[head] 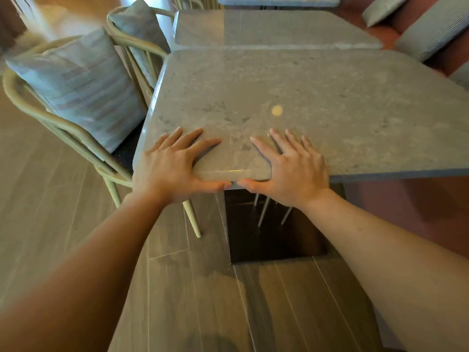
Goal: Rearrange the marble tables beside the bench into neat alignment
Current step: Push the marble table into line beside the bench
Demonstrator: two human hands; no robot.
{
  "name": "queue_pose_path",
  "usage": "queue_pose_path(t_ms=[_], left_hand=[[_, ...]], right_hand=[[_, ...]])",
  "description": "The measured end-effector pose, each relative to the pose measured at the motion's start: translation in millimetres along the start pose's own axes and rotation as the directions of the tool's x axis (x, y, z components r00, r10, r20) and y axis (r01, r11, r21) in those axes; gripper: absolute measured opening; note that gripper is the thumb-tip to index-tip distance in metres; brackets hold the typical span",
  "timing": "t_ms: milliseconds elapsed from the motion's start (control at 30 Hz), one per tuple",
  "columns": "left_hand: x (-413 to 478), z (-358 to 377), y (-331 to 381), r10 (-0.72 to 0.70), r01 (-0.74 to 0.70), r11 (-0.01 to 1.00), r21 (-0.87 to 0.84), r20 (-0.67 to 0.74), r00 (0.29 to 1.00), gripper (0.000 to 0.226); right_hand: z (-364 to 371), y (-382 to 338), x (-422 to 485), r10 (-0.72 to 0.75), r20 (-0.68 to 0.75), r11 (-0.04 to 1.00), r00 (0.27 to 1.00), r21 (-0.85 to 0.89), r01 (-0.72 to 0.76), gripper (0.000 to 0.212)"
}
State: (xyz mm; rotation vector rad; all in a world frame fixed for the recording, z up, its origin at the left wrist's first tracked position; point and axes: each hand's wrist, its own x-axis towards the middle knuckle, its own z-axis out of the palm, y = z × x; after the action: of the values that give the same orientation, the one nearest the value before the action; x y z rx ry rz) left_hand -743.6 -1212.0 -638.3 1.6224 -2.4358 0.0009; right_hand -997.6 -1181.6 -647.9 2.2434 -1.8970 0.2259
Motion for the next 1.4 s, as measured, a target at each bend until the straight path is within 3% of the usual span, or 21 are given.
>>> queue_pose_path(t_ms=[200,500,633,733,867,967,1167,1267,1400], left_hand=[[-2.0,-2.8,0.3,0.01,-0.01,1.0,0.004,0.044,0.999,0.107],[-4.1,-4.6,2.7,0.002,-0.004,1.0,0.029,0.066,0.998,0.107],[-16.2,-2.5,44.8,0.052,-0.056,0.998,0.032,0.114,0.992,0.103],[-9.2,7.9,97.8,0.06,-0.061,0.998,0.004,0.11,0.992,0.098],[33.5,14.6,168.1,0.25,-0.244,0.967,-0.073,0.076,0.965,0.088],[67.4,27.7,234.5,0.317,-0.307,0.945,-0.111,0.088,0.944,0.087],[119.3,54.7,324.5,0.289,-0.282,0.957,-0.06,0.166,0.943,0.092],[124.1,68.2,331.8,0.228,-0.239,0.968,0.08,0.122,0.966,0.094],[123.1,66.7,331.5,0.204,-0.211,0.975,0.071,0.101,0.974,0.095]], right_hand=[[-11.2,-1.1,-1.8,0.015,0.091,1.0,0.996,0.008,-0.016,0.111],[-6.1,3.6,-0.8,-0.005,0.093,0.996,0.996,0.093,-0.003,0.112],[-11.8,9.0,-3.6,-0.075,0.151,0.987,0.986,0.152,0.052,0.112],[-17.2,59.5,-22.7,-0.061,0.137,0.981,0.989,0.193,0.034,0.108],[-21.7,176.5,-59.0,0.079,0.17,0.99,0.982,0.103,-0.097,0.105],[-23.7,242.0,-75.1,0.172,0.2,0.977,0.965,0.093,-0.193,0.106],[-24.5,330.4,-76.0,0.171,0.227,0.978,0.959,0.079,-0.194,0.099],[-15.2,342.1,-74.0,0.076,0.166,0.994,0.983,0.06,-0.087,0.1],[-11.7,340.1,-76.1,0.079,0.081,0.996,0.994,0.042,-0.082,0.103]])
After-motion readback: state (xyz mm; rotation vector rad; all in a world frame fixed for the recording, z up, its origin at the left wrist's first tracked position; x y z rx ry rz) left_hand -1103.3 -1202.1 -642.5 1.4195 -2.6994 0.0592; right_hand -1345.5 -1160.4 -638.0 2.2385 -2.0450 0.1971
